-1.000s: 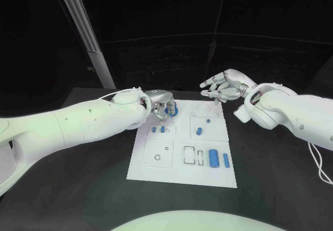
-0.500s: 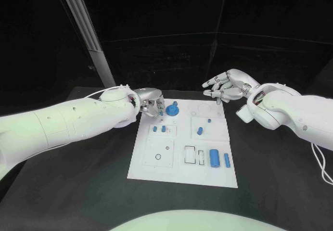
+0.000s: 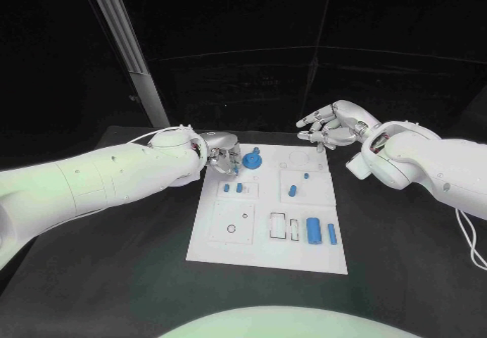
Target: Assemble the parts on the task board
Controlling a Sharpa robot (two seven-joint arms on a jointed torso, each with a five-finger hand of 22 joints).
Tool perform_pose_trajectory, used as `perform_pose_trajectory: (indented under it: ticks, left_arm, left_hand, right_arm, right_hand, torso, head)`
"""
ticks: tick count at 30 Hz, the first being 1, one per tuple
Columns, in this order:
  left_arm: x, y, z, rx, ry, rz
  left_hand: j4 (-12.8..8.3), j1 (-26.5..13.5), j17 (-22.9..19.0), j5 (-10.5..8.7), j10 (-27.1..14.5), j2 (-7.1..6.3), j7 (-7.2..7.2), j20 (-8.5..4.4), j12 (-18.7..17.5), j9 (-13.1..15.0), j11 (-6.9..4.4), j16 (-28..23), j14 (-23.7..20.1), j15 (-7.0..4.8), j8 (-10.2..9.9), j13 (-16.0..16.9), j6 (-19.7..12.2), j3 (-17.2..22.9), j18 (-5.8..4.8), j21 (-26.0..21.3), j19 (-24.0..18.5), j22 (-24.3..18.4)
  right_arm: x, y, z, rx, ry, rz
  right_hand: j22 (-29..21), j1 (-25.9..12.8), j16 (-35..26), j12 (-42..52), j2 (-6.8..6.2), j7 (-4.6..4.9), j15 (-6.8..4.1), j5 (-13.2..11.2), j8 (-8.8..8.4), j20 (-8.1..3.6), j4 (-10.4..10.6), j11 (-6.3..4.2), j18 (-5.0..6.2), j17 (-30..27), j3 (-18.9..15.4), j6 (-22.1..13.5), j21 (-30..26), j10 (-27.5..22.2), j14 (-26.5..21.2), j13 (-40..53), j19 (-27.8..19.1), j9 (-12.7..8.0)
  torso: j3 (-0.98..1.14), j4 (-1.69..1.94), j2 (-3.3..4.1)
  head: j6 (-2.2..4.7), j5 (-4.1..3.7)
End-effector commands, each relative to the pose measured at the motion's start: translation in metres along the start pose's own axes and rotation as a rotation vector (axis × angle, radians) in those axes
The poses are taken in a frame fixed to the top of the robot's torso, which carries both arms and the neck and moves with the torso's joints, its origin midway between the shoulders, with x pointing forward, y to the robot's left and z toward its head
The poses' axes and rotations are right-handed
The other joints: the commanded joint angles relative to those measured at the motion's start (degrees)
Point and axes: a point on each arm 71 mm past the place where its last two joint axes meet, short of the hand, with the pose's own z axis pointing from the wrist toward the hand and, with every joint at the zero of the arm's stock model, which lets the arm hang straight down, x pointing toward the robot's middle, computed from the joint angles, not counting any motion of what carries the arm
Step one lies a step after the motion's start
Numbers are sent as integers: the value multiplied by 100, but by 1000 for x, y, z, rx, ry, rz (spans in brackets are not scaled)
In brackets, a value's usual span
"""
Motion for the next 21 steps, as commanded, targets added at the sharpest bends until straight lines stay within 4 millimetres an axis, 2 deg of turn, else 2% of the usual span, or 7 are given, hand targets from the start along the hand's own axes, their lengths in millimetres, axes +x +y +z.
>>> perform_pose_trajectory:
  ticks: [1, 21]
  left_arm:
    - [2, 0, 1, -11, 24, -5]
    - [9, -2, 7, -21, 63, 7]
  left_hand:
    - [15, -50, -8, -17, 36, -5, -9, 8, -22, -3, -3, 20, 125, -36, -37, 9, 48, 34, -98, 23, 62, 4]
    - [15, -53, -17, -17, 38, -3, -9, 8, -27, -3, -3, 17, 124, -36, -38, 10, 50, 38, -99, 26, 62, 7]
  right_arm:
    - [0, 2, 1, -9, 5, -1]
    - [1, 2, 1, -11, 7, 0]
  right_hand:
    - [-6, 48, 8, 14, 5, -14, 6, 34, 36, 21, 15, 1, 29, 8, 20, -34, -31, -18, -35, -7, 0, 7]
    - [-6, 48, 8, 14, 5, -14, 6, 34, 36, 21, 15, 1, 29, 8, 20, -34, -31, -18, -35, -7, 0, 7]
  torso:
    - [3, 9, -3]
    - [4, 5, -3]
  head:
    - [-4, -17]
    - [-21, -19]
